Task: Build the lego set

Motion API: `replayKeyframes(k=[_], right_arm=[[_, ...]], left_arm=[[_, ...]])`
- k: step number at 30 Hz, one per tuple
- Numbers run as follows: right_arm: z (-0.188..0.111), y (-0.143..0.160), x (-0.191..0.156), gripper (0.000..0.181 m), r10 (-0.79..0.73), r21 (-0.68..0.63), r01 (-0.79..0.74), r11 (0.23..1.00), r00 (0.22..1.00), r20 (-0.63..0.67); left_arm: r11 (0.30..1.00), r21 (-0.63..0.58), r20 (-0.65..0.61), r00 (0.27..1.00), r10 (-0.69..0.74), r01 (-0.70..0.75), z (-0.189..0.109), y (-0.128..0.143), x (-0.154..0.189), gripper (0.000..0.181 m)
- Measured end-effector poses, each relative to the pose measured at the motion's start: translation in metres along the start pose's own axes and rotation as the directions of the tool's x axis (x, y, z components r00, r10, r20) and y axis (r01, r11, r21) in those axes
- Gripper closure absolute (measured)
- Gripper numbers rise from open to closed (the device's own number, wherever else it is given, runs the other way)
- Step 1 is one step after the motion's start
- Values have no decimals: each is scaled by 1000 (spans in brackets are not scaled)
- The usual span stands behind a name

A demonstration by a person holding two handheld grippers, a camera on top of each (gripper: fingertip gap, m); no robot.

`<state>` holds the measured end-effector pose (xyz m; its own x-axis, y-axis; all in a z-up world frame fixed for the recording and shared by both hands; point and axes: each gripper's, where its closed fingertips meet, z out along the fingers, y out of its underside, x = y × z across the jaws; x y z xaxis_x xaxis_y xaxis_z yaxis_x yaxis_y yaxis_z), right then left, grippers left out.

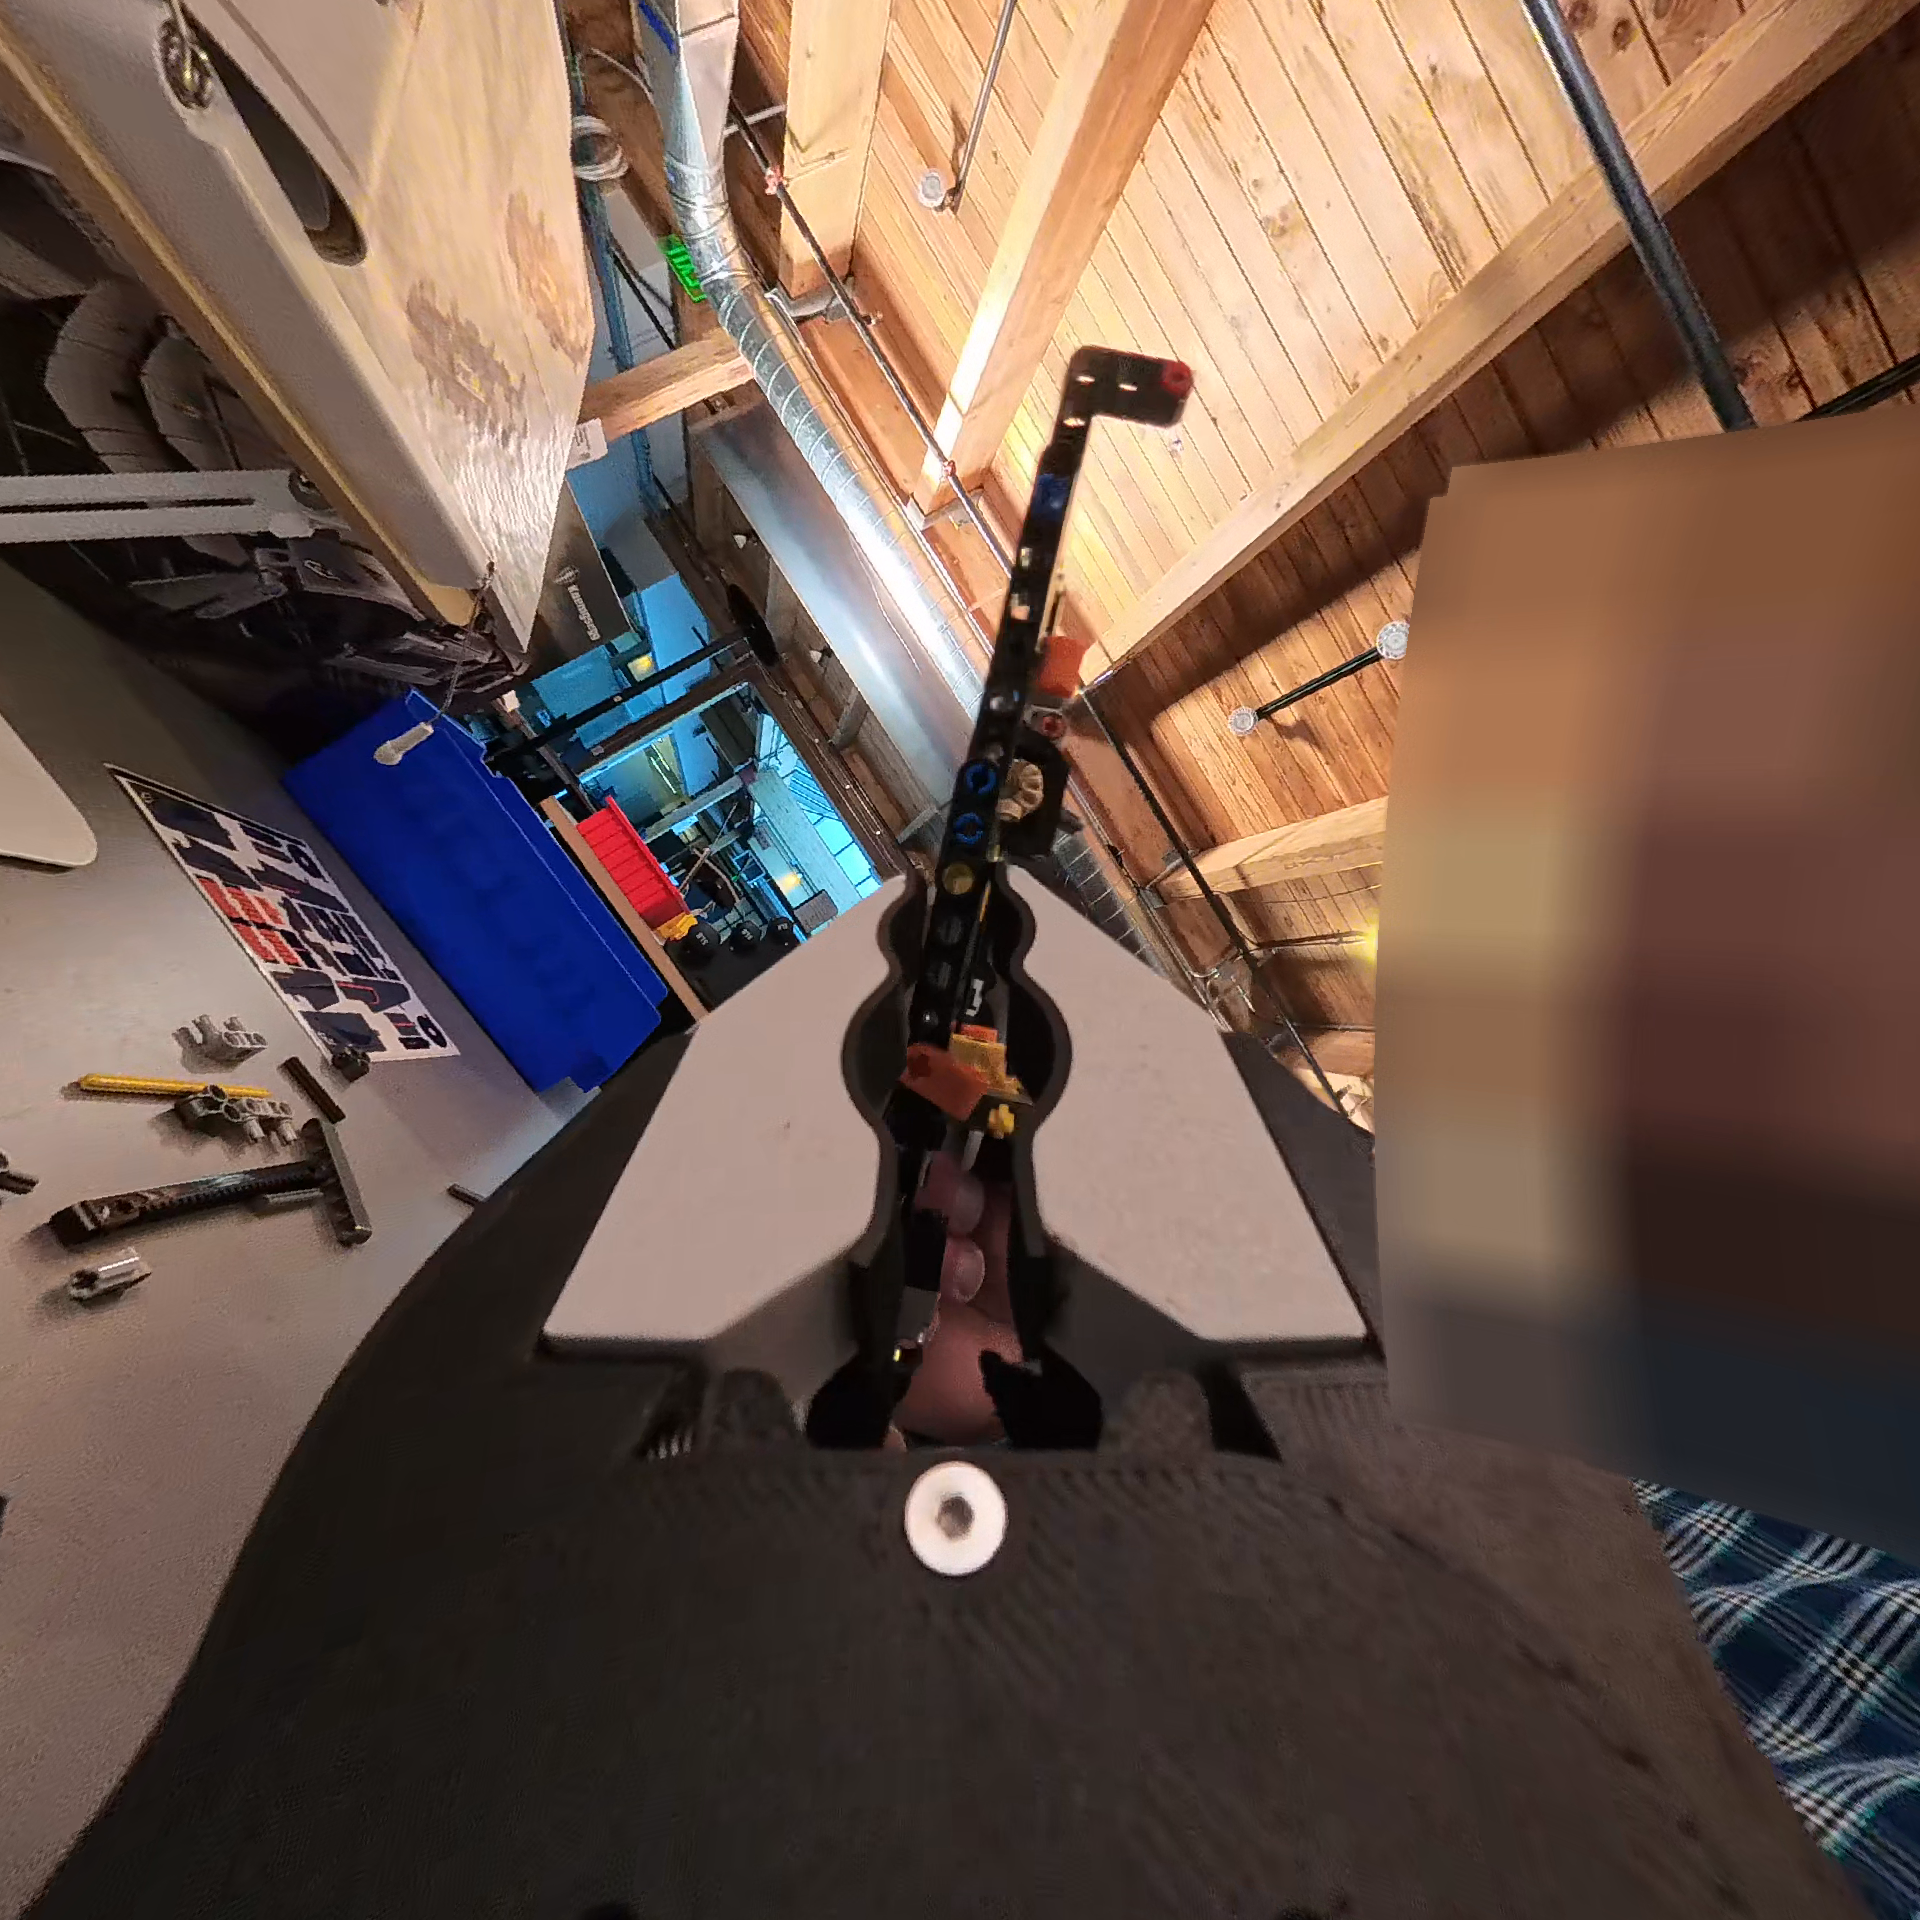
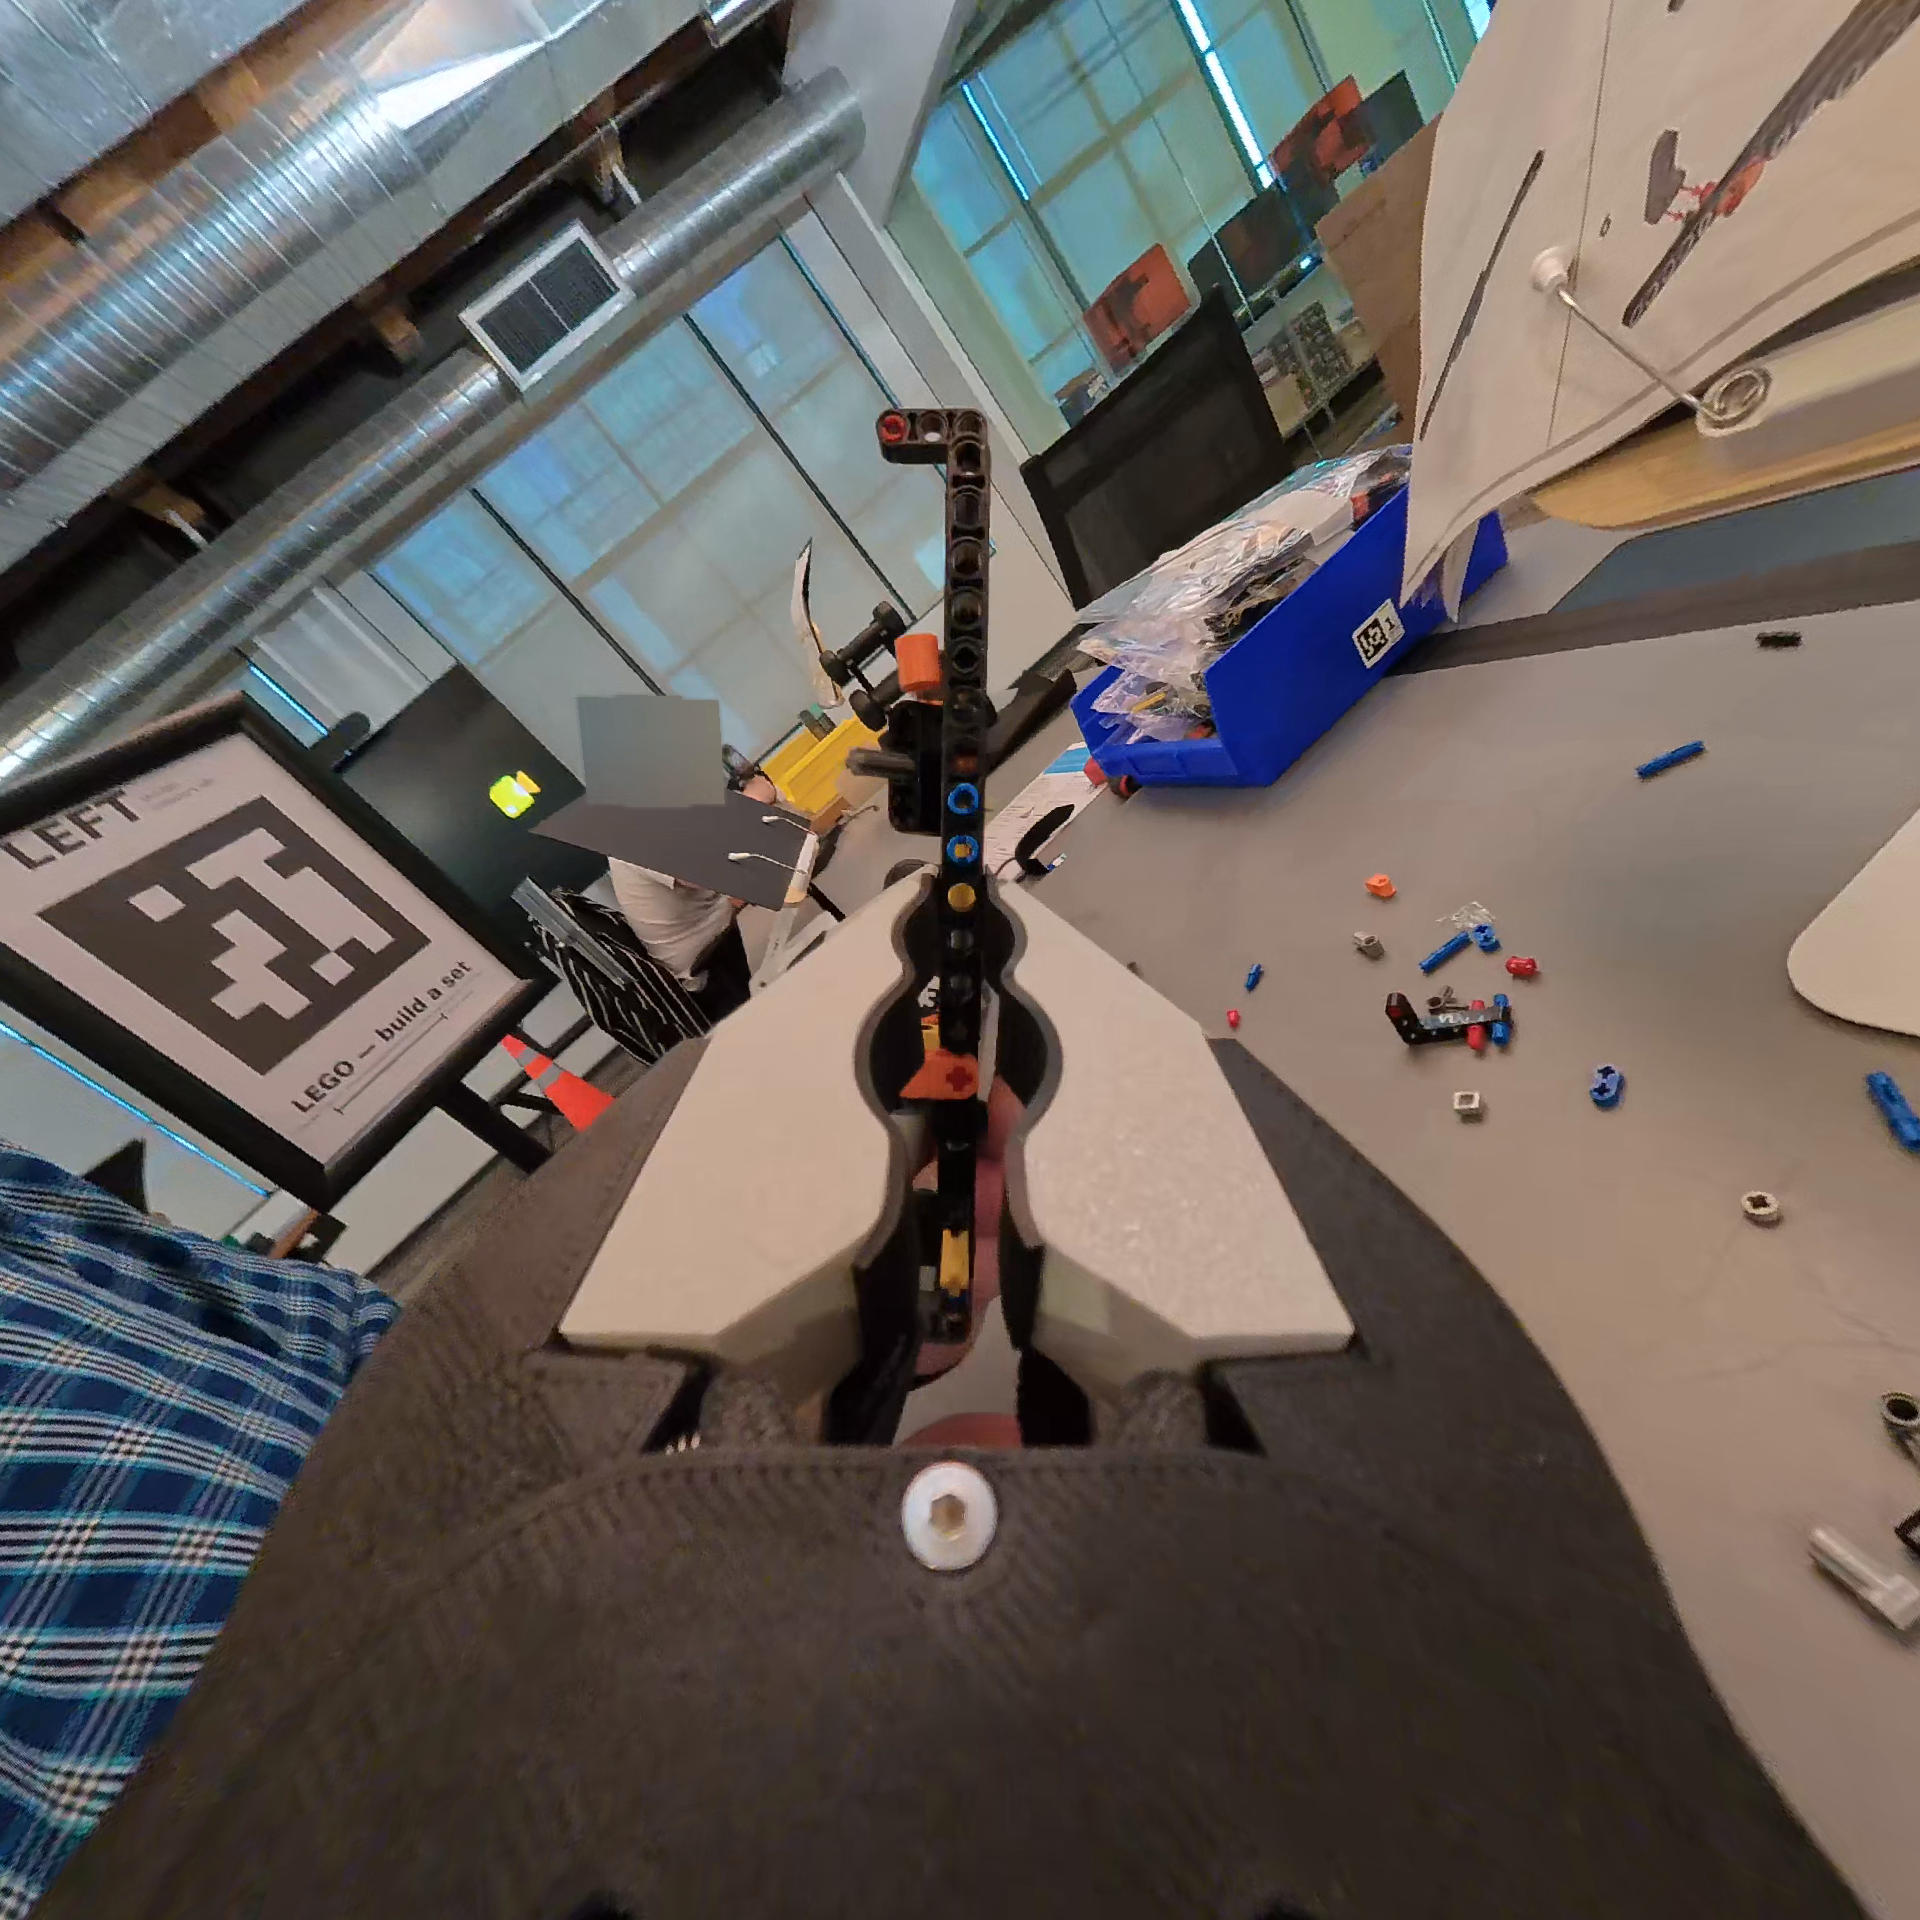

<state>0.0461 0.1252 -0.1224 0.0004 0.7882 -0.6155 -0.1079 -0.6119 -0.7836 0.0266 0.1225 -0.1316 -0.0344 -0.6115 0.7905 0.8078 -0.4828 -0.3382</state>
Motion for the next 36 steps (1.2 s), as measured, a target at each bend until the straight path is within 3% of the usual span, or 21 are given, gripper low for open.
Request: replayKeyframes(k=[12, 21, 36], right_arm=[[-3, -9, 8, 161, -7, 34, 8, 999, 999, -32], [6, -1, 6, 150, -178, -79, 169, 982, 976, -123], [-2, -3, 8, 151, -104, -44, 101, 994, 992, -70]], left_arm=[[996, -28, 15, 996, 83, -82, 4, 7, 3, 176], [985, -74, 63, 985, 164, -159, 7, 16, 0, 176], [942, -113, 137, 934, 331, -317, 12, 17, 5, 176]])
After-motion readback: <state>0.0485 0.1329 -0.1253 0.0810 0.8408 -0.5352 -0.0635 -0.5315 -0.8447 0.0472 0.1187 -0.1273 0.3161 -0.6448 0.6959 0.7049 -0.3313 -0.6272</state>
